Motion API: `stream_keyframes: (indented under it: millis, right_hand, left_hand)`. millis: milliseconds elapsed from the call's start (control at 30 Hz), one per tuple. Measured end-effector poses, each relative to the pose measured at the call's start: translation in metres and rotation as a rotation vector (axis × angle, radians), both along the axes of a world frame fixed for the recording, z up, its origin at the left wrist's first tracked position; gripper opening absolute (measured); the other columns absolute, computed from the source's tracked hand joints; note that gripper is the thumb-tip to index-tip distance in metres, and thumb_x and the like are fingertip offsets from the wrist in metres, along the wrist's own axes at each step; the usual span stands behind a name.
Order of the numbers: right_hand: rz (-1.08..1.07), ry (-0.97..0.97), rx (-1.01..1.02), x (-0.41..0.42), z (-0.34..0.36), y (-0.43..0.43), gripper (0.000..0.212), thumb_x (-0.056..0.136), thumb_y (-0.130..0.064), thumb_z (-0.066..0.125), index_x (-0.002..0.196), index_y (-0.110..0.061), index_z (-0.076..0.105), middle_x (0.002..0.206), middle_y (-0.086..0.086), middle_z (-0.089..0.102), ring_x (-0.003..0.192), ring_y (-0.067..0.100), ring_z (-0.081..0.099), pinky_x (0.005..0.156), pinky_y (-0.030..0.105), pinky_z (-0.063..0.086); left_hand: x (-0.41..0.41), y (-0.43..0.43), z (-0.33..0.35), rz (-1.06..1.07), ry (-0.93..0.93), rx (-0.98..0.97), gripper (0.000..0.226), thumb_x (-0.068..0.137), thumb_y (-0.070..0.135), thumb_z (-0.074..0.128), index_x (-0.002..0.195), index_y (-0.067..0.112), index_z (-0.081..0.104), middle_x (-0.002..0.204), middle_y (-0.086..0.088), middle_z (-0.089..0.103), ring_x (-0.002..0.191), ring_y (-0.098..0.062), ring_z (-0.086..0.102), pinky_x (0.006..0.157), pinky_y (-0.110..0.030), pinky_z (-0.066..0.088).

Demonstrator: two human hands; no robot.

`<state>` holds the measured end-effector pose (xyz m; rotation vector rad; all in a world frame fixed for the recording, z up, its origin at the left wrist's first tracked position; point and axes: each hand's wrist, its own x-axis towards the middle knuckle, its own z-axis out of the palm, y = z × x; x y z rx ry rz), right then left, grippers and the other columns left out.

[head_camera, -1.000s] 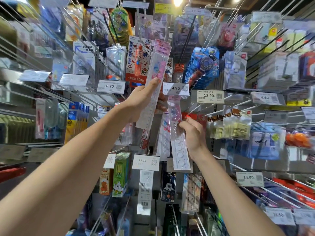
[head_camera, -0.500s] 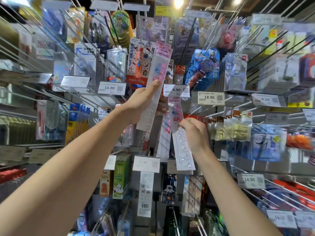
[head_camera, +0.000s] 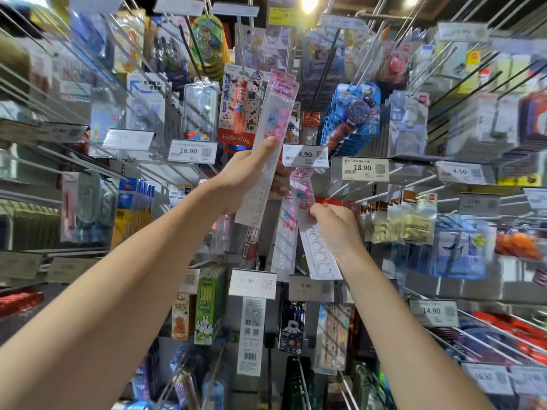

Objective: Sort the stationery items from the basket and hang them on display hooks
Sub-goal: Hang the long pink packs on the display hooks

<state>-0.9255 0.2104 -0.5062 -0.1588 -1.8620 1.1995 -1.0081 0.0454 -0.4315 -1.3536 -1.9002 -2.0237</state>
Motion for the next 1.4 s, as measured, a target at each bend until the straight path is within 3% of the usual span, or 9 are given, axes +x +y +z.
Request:
stream_keyframes:
  millis: [167, 333, 533, 700, 867, 1100, 1133, 1167, 1400]
  right_hand:
    - [-0.099, -0.105, -0.063, -0.018, -0.001, 0.002, 0.008, 0.088, -0.014, 0.052, 0.082, -0.011, 0.055, 0.076, 0.003, 0.053, 0.072, 0.021, 0.052, 0.062, 0.032, 0.037]
    - [0.032, -0.116, -0.243, -0.044, -0.005, 0.01, 0.023, 0.093, -0.024, 0.067, 0.099, -0.002, 0.061, 0.108, 0.025, 0.069, 0.099, 0.036, 0.069, 0.08, 0.046, 0.054]
    - [-0.091, -0.253, -0.139, -0.059, 0.008, 0.008, 0.031, 0.1, -0.032, 0.048, 0.128, -0.02, 0.055, 0.09, 0.001, 0.061, 0.067, 0.017, 0.057, 0.052, 0.023, 0.038]
    - [-0.078, -0.228, -0.043, -0.063, 0.008, 0.007, 0.047, 0.104, -0.039, 0.046, 0.136, -0.007, 0.06, 0.13, 0.012, 0.066, 0.105, 0.032, 0.063, 0.087, 0.033, 0.046]
    - [-0.046, -0.173, -0.036, -0.063, 0.005, 0.008, 0.045, 0.106, -0.046, 0.043, 0.126, -0.013, 0.067, 0.093, 0.002, 0.069, 0.08, 0.022, 0.063, 0.064, 0.028, 0.044]
    - [0.003, 0.035, -0.077, -0.057, -0.014, 0.004, 0.061, 0.102, -0.056, 0.049, 0.108, 0.001, 0.07, 0.087, 0.012, 0.076, 0.099, 0.013, 0.05, 0.096, 0.052, 0.047]
    - [0.011, 0.04, -0.075, -0.056, -0.016, 0.005, 0.068, 0.1, -0.061, 0.048, 0.104, 0.005, 0.068, 0.07, 0.004, 0.069, 0.062, 0.003, 0.035, 0.069, 0.03, 0.028]
    - [0.015, 0.037, -0.07, -0.055, -0.017, 0.006, 0.071, 0.099, -0.062, 0.048, 0.101, 0.007, 0.067, 0.064, 0.0, 0.06, 0.056, 0.013, 0.052, 0.061, 0.031, 0.039]
    - [0.001, -0.05, -0.116, -0.057, -0.003, 0.011, 0.051, 0.106, -0.047, 0.048, 0.11, -0.002, 0.073, 0.102, 0.018, 0.072, 0.086, 0.028, 0.065, 0.07, 0.033, 0.039]
  left_hand:
    - [-0.001, -0.001, 0.0, -0.007, 0.018, -0.009, 0.062, 0.102, 0.063, 0.044, 0.097, 0.008, 0.073, 0.121, -0.022, 0.072, 0.121, -0.038, 0.062, 0.12, -0.067, 0.026]
    - [0.0, 0.0, -0.001, 0.005, 0.015, -0.015, 0.078, 0.098, 0.068, 0.047, 0.142, 0.005, 0.056, 0.154, -0.016, 0.05, 0.146, -0.042, 0.039, 0.125, -0.057, 0.019]
    - [-0.005, 0.003, -0.005, 0.004, 0.117, -0.021, 0.052, 0.104, 0.058, 0.048, 0.104, 0.012, 0.073, 0.097, 0.006, 0.079, 0.069, -0.023, 0.076, 0.098, -0.045, 0.049]
    - [-0.005, 0.009, -0.005, 0.046, 0.192, -0.084, 0.058, 0.1, 0.064, 0.051, 0.084, 0.012, 0.073, 0.092, -0.016, 0.074, 0.089, -0.043, 0.075, 0.106, -0.061, 0.047]
    - [-0.009, 0.01, -0.005, 0.039, 0.196, -0.081, 0.064, 0.095, 0.067, 0.05, 0.082, 0.011, 0.079, 0.098, -0.011, 0.078, 0.089, -0.042, 0.075, 0.102, -0.065, 0.048]
    - [-0.015, 0.013, -0.006, 0.031, 0.236, -0.115, 0.057, 0.104, 0.057, 0.047, 0.088, 0.008, 0.072, 0.08, -0.007, 0.077, 0.078, -0.035, 0.078, 0.086, -0.047, 0.057]
    - [-0.016, 0.014, -0.006, 0.029, 0.236, -0.114, 0.057, 0.105, 0.056, 0.047, 0.09, 0.007, 0.071, 0.078, -0.005, 0.077, 0.076, -0.035, 0.078, 0.079, -0.042, 0.057]
    - [-0.017, 0.014, -0.006, 0.026, 0.235, -0.112, 0.056, 0.105, 0.055, 0.048, 0.092, 0.005, 0.07, 0.079, -0.004, 0.077, 0.076, -0.036, 0.078, 0.076, -0.039, 0.055]
    - [-0.021, 0.018, -0.006, 0.059, 0.253, -0.073, 0.063, 0.102, 0.059, 0.049, 0.096, 0.0, 0.071, 0.086, -0.017, 0.077, 0.074, -0.028, 0.076, 0.068, -0.037, 0.06]
